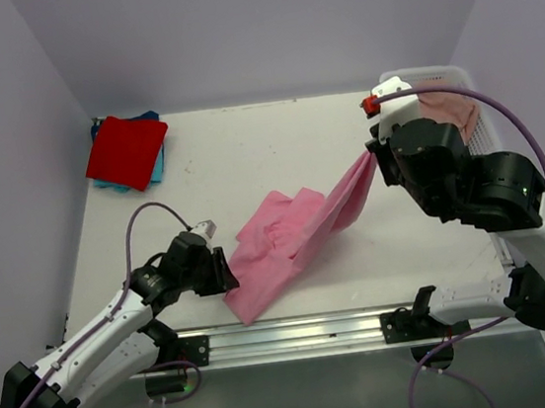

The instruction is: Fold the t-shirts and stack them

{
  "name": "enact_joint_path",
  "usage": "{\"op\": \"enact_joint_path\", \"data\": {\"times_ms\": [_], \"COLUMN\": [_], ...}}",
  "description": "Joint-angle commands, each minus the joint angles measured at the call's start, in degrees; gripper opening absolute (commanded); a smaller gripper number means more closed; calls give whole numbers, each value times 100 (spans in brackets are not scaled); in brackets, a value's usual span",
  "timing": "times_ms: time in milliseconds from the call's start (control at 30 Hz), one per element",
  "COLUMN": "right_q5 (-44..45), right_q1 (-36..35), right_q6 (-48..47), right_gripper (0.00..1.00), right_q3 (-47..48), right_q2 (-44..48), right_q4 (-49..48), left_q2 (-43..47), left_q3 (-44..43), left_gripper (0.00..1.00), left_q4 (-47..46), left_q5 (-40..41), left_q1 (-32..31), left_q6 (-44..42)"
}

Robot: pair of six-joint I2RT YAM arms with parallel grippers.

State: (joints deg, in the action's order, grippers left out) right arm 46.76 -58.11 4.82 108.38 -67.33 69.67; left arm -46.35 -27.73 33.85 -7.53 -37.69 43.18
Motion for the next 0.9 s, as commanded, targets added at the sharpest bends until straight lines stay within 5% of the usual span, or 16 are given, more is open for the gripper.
{"op": "enact_joint_path", "data": {"times_ms": [0,867], "right_q5": [79,-176], "right_q1": [1,1], "right_q6": [-51,-86], "right_gripper": [0,0], "right_q3": [-53,-493], "right_q2": [194,695], "right_q4": [-331,-507], "left_q2": [29,-709], "left_q3": [39,364], "left_gripper": [41,40], "left_q4": [192,-97], "left_q5": [-48,857], "left_q1": [-54,-388], "left_q6": [199,806]}}
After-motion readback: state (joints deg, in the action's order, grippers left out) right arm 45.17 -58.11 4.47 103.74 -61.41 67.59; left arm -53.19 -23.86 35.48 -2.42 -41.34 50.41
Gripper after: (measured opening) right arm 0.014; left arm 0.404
